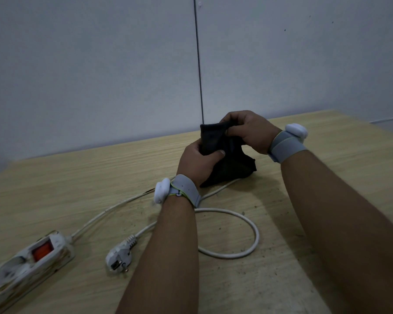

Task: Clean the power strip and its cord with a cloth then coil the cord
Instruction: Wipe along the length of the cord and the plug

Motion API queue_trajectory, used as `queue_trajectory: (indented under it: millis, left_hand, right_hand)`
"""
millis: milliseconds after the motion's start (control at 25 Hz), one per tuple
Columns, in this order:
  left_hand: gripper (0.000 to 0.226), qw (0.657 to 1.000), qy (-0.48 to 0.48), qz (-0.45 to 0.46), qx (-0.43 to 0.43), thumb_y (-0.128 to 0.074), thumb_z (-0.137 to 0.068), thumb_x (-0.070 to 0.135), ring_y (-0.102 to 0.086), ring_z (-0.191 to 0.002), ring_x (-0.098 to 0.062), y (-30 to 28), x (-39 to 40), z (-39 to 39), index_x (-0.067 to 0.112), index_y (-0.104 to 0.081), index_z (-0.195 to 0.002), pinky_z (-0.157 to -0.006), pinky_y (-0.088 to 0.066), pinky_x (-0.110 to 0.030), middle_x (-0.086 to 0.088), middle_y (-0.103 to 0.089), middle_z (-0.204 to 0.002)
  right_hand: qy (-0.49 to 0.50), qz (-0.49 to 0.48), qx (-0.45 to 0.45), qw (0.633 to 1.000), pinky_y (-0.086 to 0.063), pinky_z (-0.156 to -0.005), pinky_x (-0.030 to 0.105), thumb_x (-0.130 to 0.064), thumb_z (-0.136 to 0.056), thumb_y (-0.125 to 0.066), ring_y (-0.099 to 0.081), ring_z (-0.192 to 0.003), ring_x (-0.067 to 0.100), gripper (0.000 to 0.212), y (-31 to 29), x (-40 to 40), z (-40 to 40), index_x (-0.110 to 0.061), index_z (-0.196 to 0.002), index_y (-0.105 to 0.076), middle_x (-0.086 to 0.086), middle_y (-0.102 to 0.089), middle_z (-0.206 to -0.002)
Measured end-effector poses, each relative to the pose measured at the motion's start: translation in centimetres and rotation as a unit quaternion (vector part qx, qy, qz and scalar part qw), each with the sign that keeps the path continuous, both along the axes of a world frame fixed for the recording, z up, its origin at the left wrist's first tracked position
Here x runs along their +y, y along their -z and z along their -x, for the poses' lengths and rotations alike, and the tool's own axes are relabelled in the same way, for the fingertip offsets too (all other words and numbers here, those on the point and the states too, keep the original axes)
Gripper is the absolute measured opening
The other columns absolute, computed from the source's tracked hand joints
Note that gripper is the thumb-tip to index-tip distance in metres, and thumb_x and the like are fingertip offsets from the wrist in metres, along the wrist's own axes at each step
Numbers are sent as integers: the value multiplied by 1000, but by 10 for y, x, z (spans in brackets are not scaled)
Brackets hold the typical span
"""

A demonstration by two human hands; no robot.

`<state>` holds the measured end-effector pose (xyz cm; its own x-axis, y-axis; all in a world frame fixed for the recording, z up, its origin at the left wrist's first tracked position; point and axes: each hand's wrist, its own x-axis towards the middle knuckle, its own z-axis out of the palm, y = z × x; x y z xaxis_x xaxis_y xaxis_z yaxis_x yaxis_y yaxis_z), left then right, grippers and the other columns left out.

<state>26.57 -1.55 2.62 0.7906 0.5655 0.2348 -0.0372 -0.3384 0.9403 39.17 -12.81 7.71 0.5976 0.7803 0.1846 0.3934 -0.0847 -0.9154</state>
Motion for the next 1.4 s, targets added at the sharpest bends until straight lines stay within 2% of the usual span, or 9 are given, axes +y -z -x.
queue_trajectory:
  millis: [160,360,440,560,760,880,1040,1240,1400]
  left_hand:
    - [11,998,-46,-23,-20,-70,-80,22,-65,-75,-8,-1,1,0,27,-67,-89,-62,-50,-24,13,-69,-80]
    - [13,996,-78,17,-29,-68,-80,23,-66,-81,-17,-4,6,0,29,-61,-89,-73,-56,-35,5,-69,-87]
    - [17,994,-101,33,-37,-67,-80,27,-65,-83,-17,-8,9,1,26,-58,-94,-73,-55,-37,5,-67,-90]
    - [19,991,-94,62,-69,-65,-79,36,-66,-84,-14,-14,10,4,29,-59,-95,-76,-54,-36,7,-67,-91]
    - [34,961,-6,219,-166,-43,-89,12,-67,-96,-24,-23,10,5,27,-69,-106,-79,-56,-38,-5,-72,-102]
    - [35,975,-32,115,-190,-49,-93,6,-64,-107,-18,-26,9,7,27,-65,-115,-94,-52,-41,-3,-68,-115]
    - [36,977,-145,-19,-154,-64,-86,22,-57,-111,-14,-26,10,7,27,-63,-122,-101,-46,-31,-3,-51,-122]
    - [42,982,-111,-46,-149,-57,-84,19,-53,-117,-7,-26,17,12,22,-60,-126,-102,-43,-28,6,-56,-126]
    - [38,988,-62,9,-138,-57,-82,36,-59,-109,-1,-26,20,17,32,-59,-120,-95,-46,-25,15,-64,-116]
  right_hand:
    - [56,46,-54,996,-49,-69,38,-1,-83,-61,-59,-74,24,14,9,5,-7,-11,-93,-64,10,-64,-82]
    - [178,93,-262,944,-35,-71,25,-27,-75,-71,-48,-79,15,26,9,16,0,-21,-95,-56,-3,-53,-92]
    - [147,61,-278,947,-35,-65,21,-28,-75,-71,-51,-73,12,22,6,21,8,-21,-89,-56,-6,-55,-82]
    - [38,27,-201,978,-46,-58,13,-21,-86,-63,-60,-71,14,7,2,29,22,-15,-90,-65,-8,-62,-76]
    - [14,-32,-54,998,-52,-80,39,-31,-91,-53,-64,-89,24,20,-5,29,26,-20,-97,-69,-2,-67,-90]
    - [-46,-84,64,993,-54,-71,35,-41,-83,-56,-66,-84,20,26,-8,32,34,-21,-90,-70,1,-69,-88]
    - [-70,-91,58,992,-54,-77,35,-18,-90,-53,-66,-90,20,15,-3,41,44,-20,-95,-67,8,-70,-96]
    - [-43,-124,67,989,-52,-75,17,-5,-92,-48,-67,-76,5,27,-2,43,55,-21,-89,-69,-5,-72,-80]
    - [-23,-132,198,971,-48,-89,36,-17,-93,-50,-62,-93,23,22,3,45,57,-6,-102,-67,12,-66,-97]
